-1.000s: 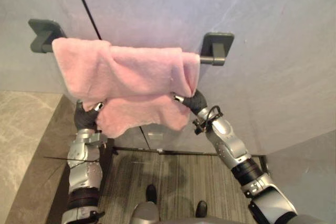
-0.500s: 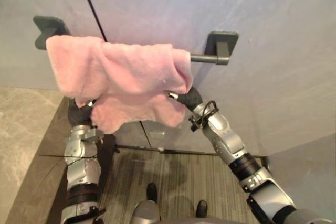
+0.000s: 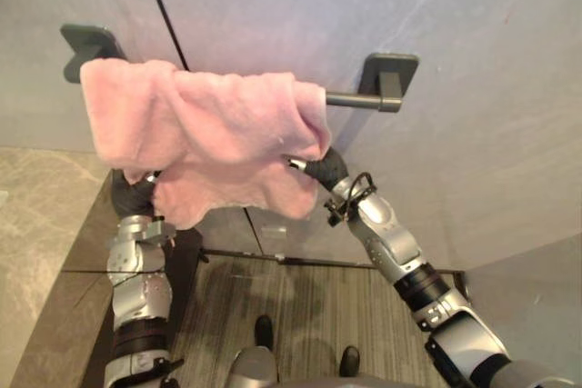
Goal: Organize washtable
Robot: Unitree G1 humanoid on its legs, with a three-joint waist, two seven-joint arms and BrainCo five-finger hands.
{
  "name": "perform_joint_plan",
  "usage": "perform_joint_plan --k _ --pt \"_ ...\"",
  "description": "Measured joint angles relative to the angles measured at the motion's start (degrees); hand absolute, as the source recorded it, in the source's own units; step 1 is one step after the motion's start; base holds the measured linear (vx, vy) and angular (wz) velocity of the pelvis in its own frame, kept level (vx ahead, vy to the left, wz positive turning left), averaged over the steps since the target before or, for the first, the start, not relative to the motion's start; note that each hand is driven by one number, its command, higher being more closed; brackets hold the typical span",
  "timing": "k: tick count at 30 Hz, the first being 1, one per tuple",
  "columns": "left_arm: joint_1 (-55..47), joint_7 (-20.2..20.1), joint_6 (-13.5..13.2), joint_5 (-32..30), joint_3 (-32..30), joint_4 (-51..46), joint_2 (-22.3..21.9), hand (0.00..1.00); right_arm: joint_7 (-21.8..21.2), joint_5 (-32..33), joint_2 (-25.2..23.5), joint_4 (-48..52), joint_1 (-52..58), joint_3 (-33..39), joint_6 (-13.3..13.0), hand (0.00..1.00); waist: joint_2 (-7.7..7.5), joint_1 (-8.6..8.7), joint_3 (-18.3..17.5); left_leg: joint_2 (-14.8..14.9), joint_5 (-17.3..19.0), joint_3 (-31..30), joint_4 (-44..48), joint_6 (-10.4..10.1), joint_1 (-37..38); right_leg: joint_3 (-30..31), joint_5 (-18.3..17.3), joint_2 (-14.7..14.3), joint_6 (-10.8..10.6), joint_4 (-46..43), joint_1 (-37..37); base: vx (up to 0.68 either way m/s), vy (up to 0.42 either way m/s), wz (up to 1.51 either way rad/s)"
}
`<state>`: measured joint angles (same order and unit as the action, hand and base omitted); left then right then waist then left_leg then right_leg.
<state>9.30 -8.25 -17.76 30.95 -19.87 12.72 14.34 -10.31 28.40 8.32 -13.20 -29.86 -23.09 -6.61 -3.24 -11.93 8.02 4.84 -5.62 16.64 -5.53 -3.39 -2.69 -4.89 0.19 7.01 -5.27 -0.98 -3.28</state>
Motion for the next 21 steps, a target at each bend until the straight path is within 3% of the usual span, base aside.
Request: perform_joint_plan --k 21 --pt "-1.9 0.1 1.2 -0.1 0.0 -3.4 0.0 1.0 0.0 0.1 0.0 0.0 1.4 0.6 0.3 1.0 0.02 0.57 0.0 -0.1 0.0 0.0 0.0 0.0 0.5 0.0 0.0 0.0 0.0 0.0 0.4 0.0 0.0 0.0"
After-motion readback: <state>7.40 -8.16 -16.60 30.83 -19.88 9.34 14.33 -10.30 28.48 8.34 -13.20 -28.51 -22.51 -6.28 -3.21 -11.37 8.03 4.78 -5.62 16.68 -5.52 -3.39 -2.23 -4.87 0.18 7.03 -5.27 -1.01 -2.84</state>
